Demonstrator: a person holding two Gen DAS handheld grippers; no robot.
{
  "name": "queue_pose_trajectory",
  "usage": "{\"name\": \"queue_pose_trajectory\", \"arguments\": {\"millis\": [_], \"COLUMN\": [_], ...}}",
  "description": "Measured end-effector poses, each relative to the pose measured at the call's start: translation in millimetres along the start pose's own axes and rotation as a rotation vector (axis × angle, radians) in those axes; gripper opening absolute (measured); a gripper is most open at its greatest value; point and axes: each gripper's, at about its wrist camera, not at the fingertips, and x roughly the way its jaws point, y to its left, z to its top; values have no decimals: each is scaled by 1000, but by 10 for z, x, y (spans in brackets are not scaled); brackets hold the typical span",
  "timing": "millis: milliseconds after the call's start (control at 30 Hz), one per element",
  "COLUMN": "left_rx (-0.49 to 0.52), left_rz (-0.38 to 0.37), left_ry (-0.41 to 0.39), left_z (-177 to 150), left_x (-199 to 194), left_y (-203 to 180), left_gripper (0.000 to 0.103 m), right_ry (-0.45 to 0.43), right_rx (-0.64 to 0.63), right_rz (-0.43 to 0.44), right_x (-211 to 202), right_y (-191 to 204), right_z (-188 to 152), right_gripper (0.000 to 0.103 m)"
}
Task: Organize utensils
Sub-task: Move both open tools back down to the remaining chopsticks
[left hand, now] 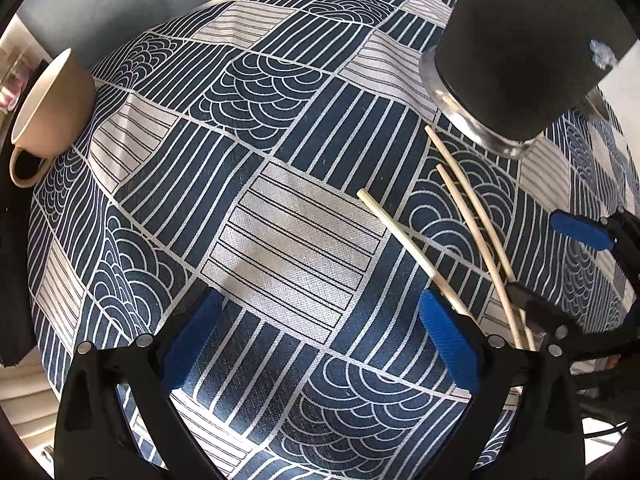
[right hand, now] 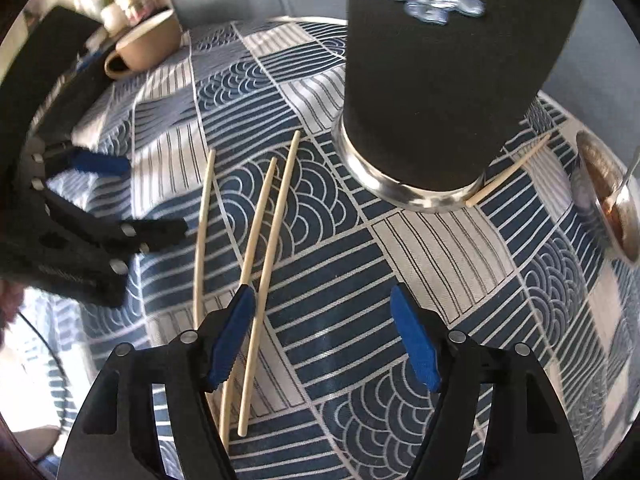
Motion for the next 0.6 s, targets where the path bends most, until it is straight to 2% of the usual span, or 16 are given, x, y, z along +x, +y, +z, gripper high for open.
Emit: {"name": "queue_pose_trajectory", "arguments": {"millis": [133, 300, 400, 600], "left_rx": [-22, 0, 35, 33], "left_rz": [-45, -29, 21, 30], "left_ry": [-12, -7, 5, -5], "left_z": [94, 213, 275, 380], "left_x": [-22, 5, 45, 79], "left_y": [56, -50, -137, -274], "left_gripper": [97, 97, 98, 98], "right_ry": [9, 29, 53, 90], "right_rx": [1, -3, -5, -4], "right_rz": [-11, -16, 13, 19], "right_x": [-15, -36, -30, -30], "right_y": [-23, -75, -82, -101], "right_z": [-9, -32, -18, -5], "right_gripper": [67, 66, 57, 52]}}
